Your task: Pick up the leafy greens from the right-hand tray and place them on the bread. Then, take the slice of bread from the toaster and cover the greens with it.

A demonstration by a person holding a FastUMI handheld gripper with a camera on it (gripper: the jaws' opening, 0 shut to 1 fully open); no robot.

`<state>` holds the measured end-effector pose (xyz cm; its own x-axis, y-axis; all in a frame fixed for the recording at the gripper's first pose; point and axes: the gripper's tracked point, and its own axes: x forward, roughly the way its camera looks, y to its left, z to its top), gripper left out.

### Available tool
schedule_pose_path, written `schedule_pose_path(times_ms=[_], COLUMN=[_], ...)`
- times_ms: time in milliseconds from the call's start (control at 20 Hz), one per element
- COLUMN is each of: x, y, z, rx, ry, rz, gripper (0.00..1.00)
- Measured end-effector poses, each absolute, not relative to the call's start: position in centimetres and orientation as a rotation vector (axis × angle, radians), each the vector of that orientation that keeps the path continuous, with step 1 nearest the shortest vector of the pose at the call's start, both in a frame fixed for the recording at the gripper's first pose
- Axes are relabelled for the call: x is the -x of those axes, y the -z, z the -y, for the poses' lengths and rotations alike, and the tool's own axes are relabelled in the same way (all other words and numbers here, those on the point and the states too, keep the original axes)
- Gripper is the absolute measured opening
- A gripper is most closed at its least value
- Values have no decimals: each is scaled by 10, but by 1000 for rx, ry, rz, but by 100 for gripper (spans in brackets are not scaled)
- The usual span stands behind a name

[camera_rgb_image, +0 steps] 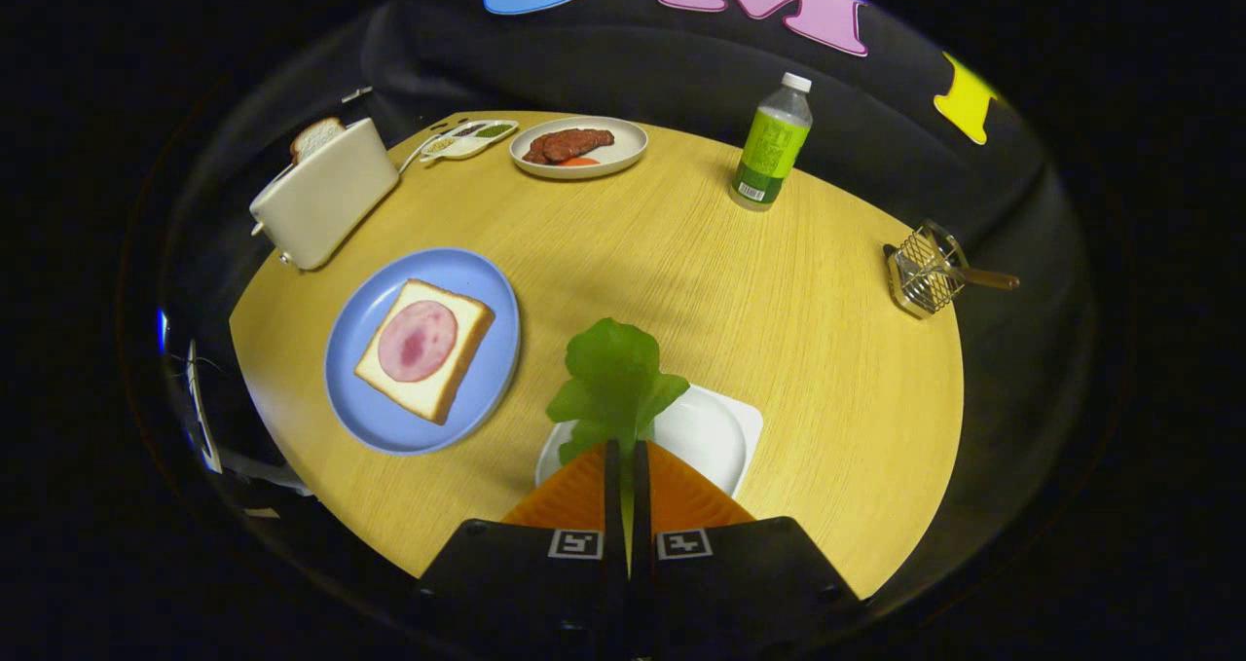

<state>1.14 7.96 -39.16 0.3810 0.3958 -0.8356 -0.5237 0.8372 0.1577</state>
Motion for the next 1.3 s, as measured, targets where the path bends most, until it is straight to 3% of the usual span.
schedule_pose_path(times_ms=[400,950,1100,1150,1300], x=[5,11,8,8,3], y=[308,309,318,319,318], z=[-148,-234,-238,-237,-238], rx=[123,162,172,174,161], ry=[-738,-838,-831,-828,-818], rz=[-950,-972,-983,-985,-973], gripper=[6,6,20,32,54])
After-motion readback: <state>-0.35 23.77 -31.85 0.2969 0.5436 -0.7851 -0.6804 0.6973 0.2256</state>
